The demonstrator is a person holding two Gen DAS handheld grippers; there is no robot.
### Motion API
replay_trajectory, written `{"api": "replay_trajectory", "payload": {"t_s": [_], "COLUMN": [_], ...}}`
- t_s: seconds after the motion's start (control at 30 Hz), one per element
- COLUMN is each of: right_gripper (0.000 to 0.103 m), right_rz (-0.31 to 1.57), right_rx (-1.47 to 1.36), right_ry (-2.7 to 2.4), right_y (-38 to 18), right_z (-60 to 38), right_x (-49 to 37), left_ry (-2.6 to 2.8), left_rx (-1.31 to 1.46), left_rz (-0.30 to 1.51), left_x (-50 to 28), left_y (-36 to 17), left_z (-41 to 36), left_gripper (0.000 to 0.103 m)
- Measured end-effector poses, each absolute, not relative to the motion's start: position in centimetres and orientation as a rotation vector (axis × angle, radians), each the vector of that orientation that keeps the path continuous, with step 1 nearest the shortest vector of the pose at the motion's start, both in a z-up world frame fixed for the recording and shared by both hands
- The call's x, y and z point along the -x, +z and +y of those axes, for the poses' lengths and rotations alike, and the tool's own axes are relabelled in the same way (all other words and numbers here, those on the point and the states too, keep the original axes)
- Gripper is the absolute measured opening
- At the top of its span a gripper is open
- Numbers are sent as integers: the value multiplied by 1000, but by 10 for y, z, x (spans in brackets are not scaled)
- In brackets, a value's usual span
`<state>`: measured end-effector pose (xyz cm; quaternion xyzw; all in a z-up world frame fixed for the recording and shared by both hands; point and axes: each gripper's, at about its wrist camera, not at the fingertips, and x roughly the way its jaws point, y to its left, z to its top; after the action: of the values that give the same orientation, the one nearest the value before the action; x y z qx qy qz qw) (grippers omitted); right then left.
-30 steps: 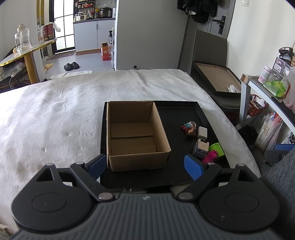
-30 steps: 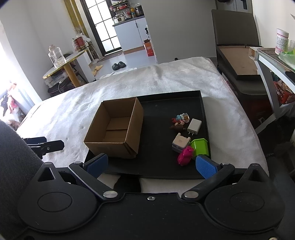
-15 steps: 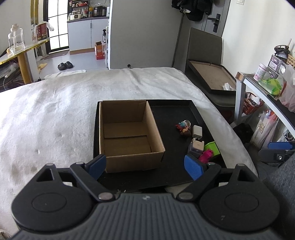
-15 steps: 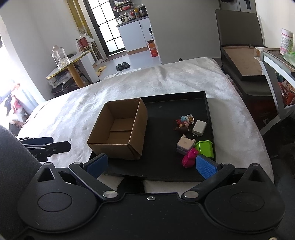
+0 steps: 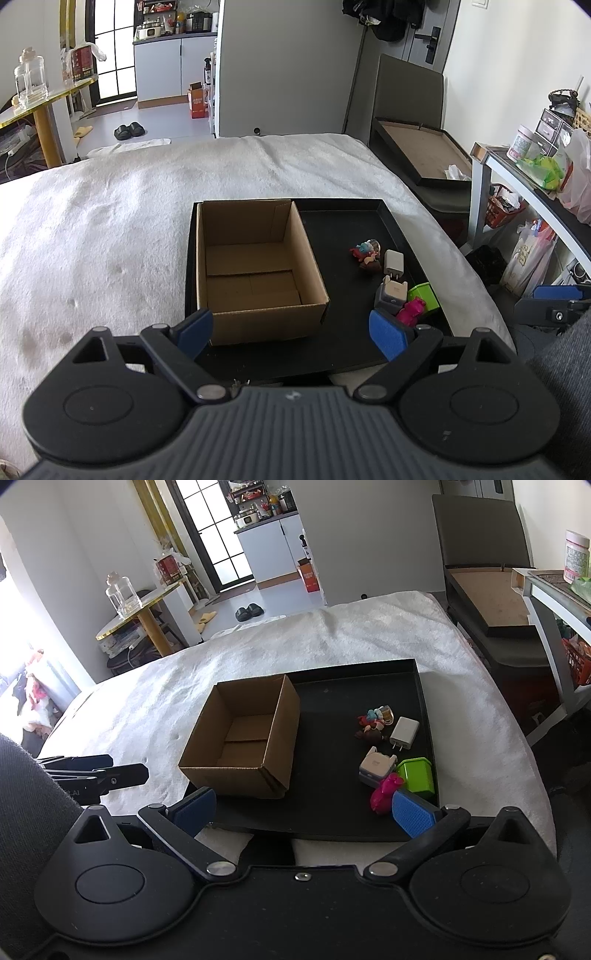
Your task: Organize rigid objects
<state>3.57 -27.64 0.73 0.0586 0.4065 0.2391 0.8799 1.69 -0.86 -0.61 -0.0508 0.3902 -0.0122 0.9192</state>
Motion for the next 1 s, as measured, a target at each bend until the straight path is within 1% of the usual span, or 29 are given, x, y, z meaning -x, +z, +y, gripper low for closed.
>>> {"api": "replay_trajectory", "payload": {"t_s": [0.23,0.53,1.0], "right_gripper": [103,103,103], "right_rz": [836,840,834], "right_rx": [-139,-164,-135], "right_ry": [507,489,445], "right_y": [1,-21,-50], "right_z": [-279,-285,-294], "right_x": [-40,-60,-83], "left_ry": [1,37,104], "left_rx": [69,71,42], "left_rz": [799,827,845], "left_x": [-21,-40,-65], "left_y": [-10,-25,-46], "left_z": [-8,-3,-5], "left_gripper": [91,91,91]}}
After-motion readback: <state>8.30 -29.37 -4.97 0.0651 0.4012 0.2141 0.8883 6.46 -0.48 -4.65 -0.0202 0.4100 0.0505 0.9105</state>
